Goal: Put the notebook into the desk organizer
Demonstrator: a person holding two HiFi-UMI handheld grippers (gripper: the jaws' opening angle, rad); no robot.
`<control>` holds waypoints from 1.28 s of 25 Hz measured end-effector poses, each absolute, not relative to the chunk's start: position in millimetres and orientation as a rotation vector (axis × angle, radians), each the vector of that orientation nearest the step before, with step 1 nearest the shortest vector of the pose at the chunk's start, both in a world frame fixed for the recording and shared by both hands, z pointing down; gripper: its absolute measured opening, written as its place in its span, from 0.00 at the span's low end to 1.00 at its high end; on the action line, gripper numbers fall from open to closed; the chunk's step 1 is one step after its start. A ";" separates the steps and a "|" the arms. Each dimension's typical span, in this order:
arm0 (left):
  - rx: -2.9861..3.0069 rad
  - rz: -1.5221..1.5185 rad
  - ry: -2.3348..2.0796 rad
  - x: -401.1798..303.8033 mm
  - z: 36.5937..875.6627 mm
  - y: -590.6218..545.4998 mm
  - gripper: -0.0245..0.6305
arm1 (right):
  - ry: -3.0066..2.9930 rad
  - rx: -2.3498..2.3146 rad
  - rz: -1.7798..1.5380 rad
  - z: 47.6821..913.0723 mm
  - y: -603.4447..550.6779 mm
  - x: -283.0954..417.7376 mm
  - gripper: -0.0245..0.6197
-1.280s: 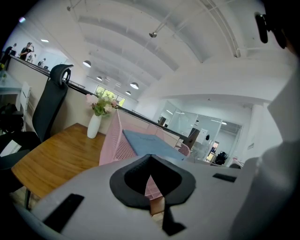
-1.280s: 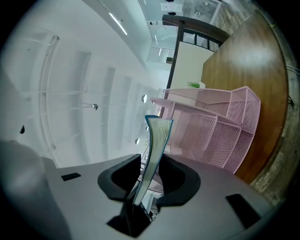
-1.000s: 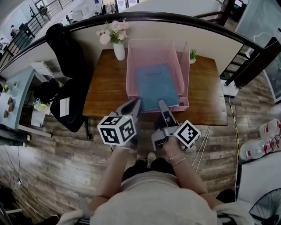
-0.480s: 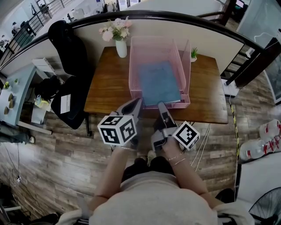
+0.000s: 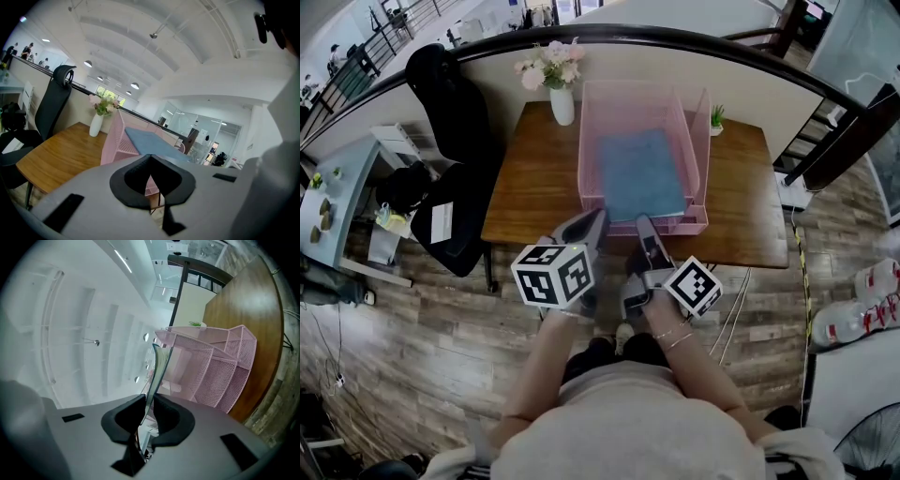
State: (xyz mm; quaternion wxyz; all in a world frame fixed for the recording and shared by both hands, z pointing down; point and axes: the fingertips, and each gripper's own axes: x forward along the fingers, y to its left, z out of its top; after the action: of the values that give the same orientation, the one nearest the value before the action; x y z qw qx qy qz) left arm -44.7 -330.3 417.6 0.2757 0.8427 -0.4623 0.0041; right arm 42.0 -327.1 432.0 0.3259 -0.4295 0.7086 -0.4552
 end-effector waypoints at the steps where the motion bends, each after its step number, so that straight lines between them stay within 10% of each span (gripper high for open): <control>1: 2.264 0.006 -1.243 -44.4 416.7 -332.7 0.05 | 1.851 -1.121 -1.196 432.2 -330.1 41.9 0.11; 32: 2.285 0.035 -1.215 -33.3 414.9 -372.7 0.05 | 1.822 -1.070 -1.302 439.9 -380.5 32.1 0.18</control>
State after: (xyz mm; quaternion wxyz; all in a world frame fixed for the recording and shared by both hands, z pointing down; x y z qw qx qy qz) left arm -33.3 -372.7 414.9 0.2731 0.8494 -0.4515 0.0129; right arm 32.1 -380.5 439.9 0.3240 -0.4079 0.6945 -0.4963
